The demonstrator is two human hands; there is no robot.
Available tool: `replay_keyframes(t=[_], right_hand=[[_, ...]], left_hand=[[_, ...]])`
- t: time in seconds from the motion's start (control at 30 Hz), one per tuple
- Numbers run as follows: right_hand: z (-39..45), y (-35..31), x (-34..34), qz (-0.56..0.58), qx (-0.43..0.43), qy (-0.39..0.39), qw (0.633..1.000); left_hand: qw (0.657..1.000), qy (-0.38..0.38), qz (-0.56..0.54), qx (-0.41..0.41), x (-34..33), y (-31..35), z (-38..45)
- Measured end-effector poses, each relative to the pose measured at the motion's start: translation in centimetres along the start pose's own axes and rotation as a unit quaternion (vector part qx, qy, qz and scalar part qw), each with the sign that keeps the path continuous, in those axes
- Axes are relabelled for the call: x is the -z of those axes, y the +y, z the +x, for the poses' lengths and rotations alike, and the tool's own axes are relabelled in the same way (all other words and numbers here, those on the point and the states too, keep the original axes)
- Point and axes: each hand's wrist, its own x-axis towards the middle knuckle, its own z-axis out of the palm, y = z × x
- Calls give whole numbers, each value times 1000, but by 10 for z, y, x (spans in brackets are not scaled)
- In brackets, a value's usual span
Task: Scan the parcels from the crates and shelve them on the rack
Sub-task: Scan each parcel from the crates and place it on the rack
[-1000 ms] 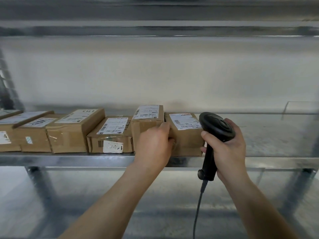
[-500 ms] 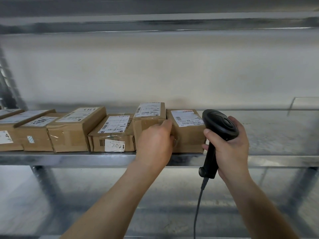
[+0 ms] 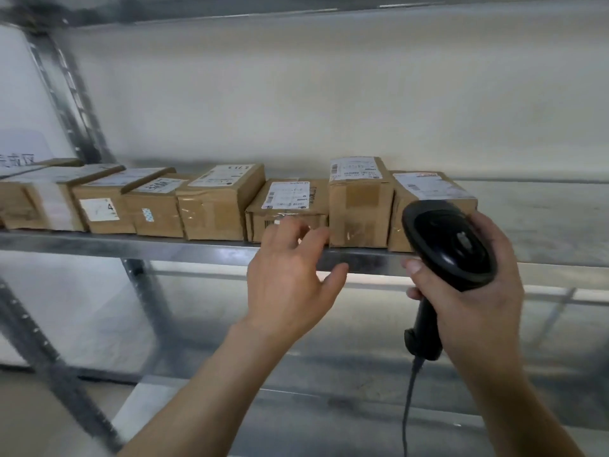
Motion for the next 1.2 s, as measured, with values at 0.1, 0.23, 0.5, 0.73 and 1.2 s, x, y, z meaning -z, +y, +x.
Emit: replay_keyframes(t=[0.1, 0.23, 0.5, 0.73, 1.2], right_hand=[[-33, -7, -36, 1, -9, -33, 999], [-81, -24, -93, 13, -26, -73, 997], [-195, -61, -226, 53, -34, -169, 984], [-289, -103, -339, 94, -40, -268, 958], [-408, -142, -555, 204, -75, -451, 865]], left_hand=[[999, -16, 48, 20, 32, -41, -26], [990, -56, 108, 76, 90, -106, -70], [958, -91, 196, 188, 236, -253, -184], [916, -100, 275, 273, 349, -346, -267], [780, -122, 381, 481, 493, -463, -369]])
